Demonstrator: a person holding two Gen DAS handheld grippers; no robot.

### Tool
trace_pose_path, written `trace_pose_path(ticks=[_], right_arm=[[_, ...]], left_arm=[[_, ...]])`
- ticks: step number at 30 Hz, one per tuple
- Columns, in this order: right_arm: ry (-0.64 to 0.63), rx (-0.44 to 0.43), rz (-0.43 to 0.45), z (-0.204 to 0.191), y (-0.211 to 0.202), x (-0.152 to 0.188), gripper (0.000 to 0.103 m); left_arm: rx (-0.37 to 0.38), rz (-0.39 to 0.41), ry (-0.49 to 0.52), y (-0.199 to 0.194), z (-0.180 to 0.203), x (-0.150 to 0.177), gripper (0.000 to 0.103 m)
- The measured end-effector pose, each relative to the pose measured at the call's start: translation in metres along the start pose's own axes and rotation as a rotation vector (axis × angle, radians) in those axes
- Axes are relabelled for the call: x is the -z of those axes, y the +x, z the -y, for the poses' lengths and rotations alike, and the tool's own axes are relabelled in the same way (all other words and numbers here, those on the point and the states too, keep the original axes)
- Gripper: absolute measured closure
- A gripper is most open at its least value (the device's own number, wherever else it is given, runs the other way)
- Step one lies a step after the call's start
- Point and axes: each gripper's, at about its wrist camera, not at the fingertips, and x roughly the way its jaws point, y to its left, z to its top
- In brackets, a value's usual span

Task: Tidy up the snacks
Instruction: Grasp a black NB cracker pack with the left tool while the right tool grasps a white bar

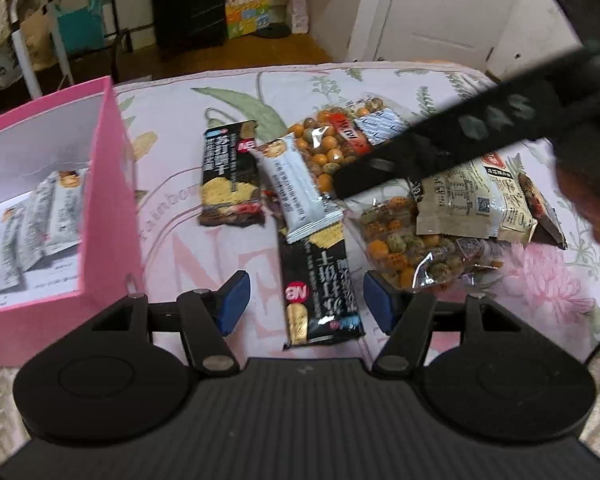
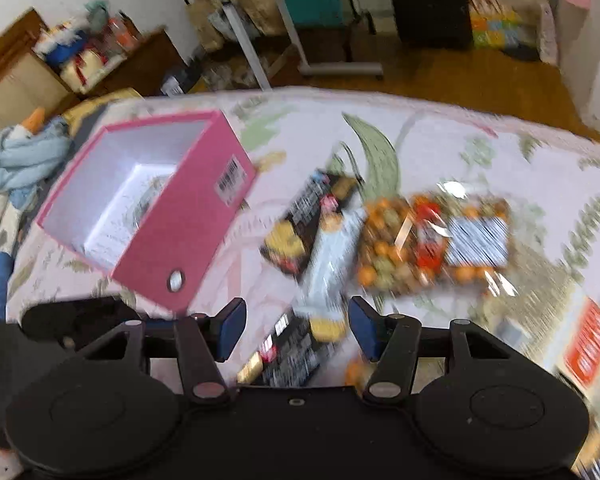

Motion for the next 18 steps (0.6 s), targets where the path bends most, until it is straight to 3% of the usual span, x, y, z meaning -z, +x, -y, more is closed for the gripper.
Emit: trace_pose_path(ticks=[3,9,13,18], right_arm=[[-0.032,-0.005,0.047,0.004,0.018,0.004,0.041],[-0.088,0.079,0.074,0.010,0.052,0.008,0.041],[-0.143,0.131,0.091,0.009,0.063,0.012,0.041],[-0.208,0.160,0.107,0.003,0.066,0.017,0.046]], left_arm=[[-0.030,0.041,-0.005,0.019,0.001,0.003,0.041],[-0.061,0.025,0.032,0.052,0.008,0.004,0.041],[-0.026,0.001,0.037,0.062,0.013,0.007,0.041],[-0.062,0.026,0.023,0.066,0.016,0.010,0.041]])
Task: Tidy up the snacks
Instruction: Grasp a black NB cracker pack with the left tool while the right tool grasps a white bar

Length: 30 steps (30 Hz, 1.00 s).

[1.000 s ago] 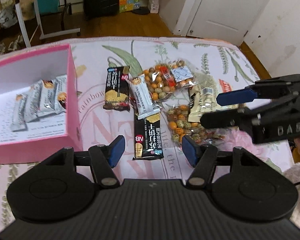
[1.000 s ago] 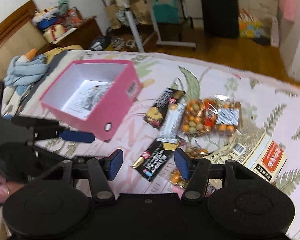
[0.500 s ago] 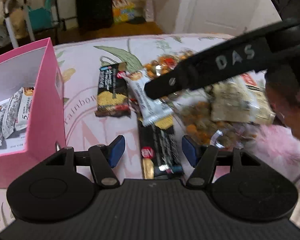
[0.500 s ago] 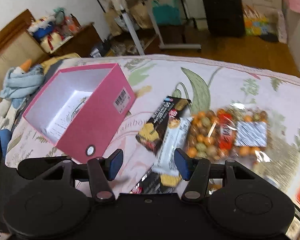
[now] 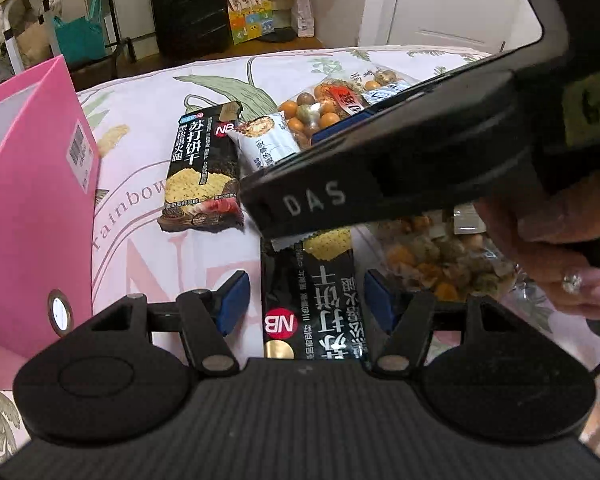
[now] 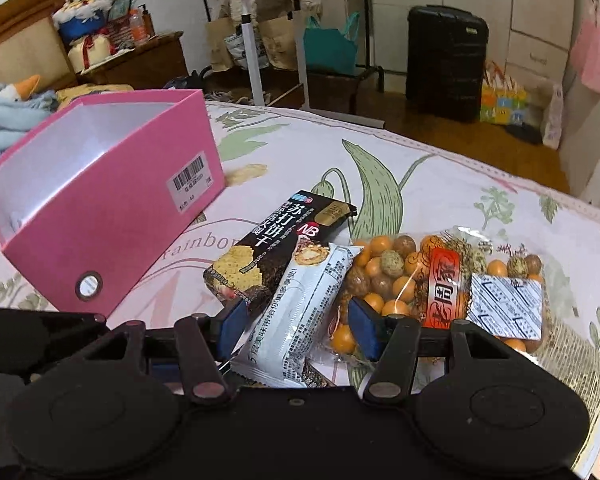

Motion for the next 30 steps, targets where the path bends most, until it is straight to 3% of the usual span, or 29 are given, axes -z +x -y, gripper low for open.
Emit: trace_pose_path(ticks=[2,3,5,15,23,30], right_arm=[[-0.024,0.019,-0.012,-0.001,-0.001,0.000,0.063],[-0.026,0.026,-0.019,-0.002,-0.002,0.000,0.065],[-0.010,0.019,-0.032,0.000,-0.008,-0.001,0.068],[0.038,0.002,-0.128,0.008,-0.022,0.004,0.069],[0.050,-0.002,-0.121,0.008,-0.018,0.007,0.072],[0.175,-0.054,-0.105,0.024,-0.034,0.005,0.074]], left_arm=[[0.017,-0.015,-0.027,0.000,-0.004,0.000,0.046],[0.026,-0.031,-0.033,0.001,-0.006,-0.001,0.054],[0.037,-0.051,-0.037,-0.001,-0.008,-0.003,0.056],[0.038,-0.093,-0.067,-0.005,-0.010,-0.002,0.053],[0.003,-0.063,-0.022,-0.004,-0.003,0.001,0.056],[0.063,-0.085,-0.100,-0.014,-0.011,-0.003,0.057]])
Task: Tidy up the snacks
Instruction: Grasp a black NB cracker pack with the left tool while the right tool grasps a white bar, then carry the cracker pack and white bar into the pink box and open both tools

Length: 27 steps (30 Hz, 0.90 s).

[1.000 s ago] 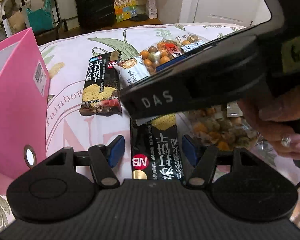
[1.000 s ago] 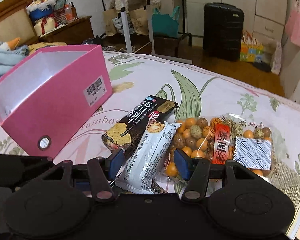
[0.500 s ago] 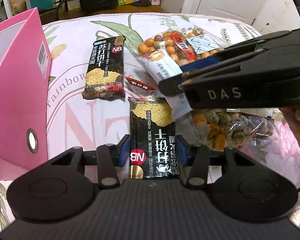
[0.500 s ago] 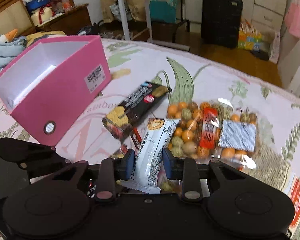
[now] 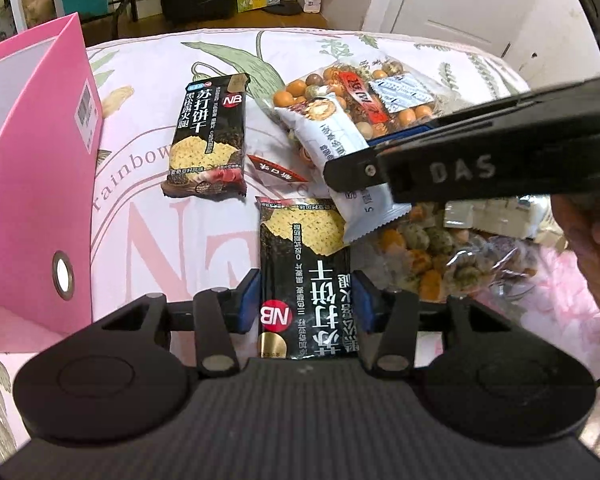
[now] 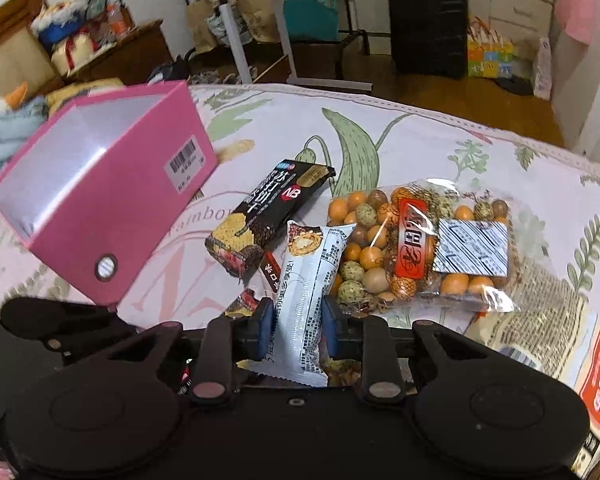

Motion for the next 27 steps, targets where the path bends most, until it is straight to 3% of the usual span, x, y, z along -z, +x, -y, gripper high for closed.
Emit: trace_pose_path(ticks=[13,20,27], right_arm=[[0.180,-0.109,-0.002,0.014,-0.034,0.027,0.074],[0.152,-0.124,-0.031,-0.008,-0.049,0.048,0.073],[0.104,-0.112,-0.030,-0.048,-0.070,0.063,0.074]], left_arm=[[0.016,-0.099,-0.055,-0.022,-0.003,0.014,0.057],[-0.010,-0.124,-0.039,-0.052,-0.009,0.016,0.057],[-0.087,-0.134,-0.049,-0.086,-0.018,0.030,0.057]])
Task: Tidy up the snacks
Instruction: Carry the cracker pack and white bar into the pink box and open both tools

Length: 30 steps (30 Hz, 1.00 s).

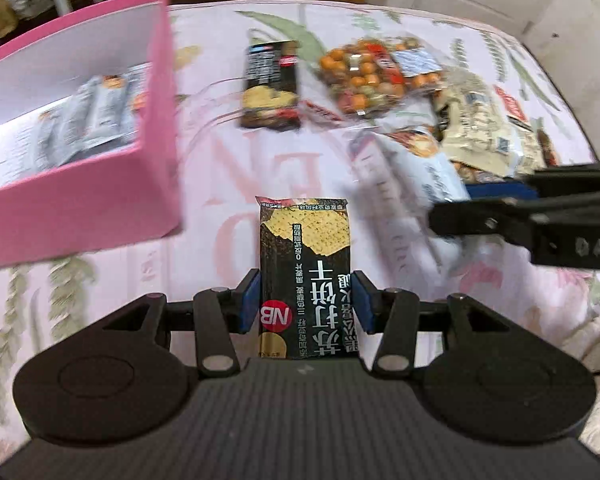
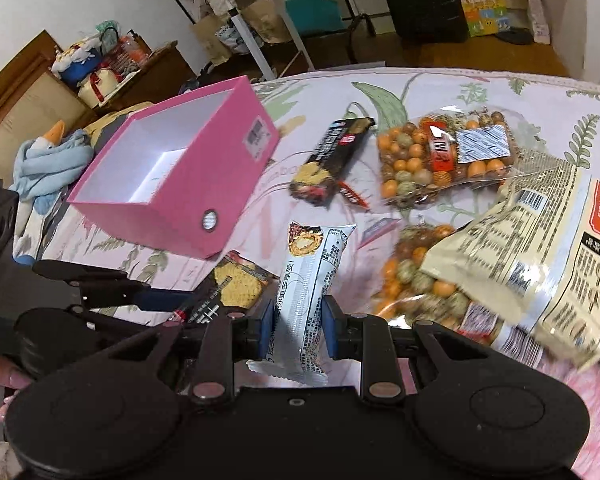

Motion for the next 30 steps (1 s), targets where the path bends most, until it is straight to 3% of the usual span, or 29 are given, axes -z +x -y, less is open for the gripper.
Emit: trace_pose_path(ticks=[4,13,23,30], right_arm=[[-0.030,0.028,-0.041,-0.026,-0.007,0.005,0.073],[-0.107,-0.046,-0.096,-0.082,-0.037,0.001,0.073],[-0.205,-0.166,-0.015,-0.149,-0.063,-0.032,0.073],[-0.254,-0.237,0.051,-0.181,-0.043,-0.075,0.073]], left_arm=[[-0.032,0.052,0.004,-0.031,-0.005,0.013,0.057],[-0.048,0.125,0.004,-0.107,-0.032,0.028,0.057],[-0.069,0.255,-0.034,-0.191,-0.082,0.025,0.057],[-0.130,0.330,-0.084,-0.217,-0.126,0.007,0.057]])
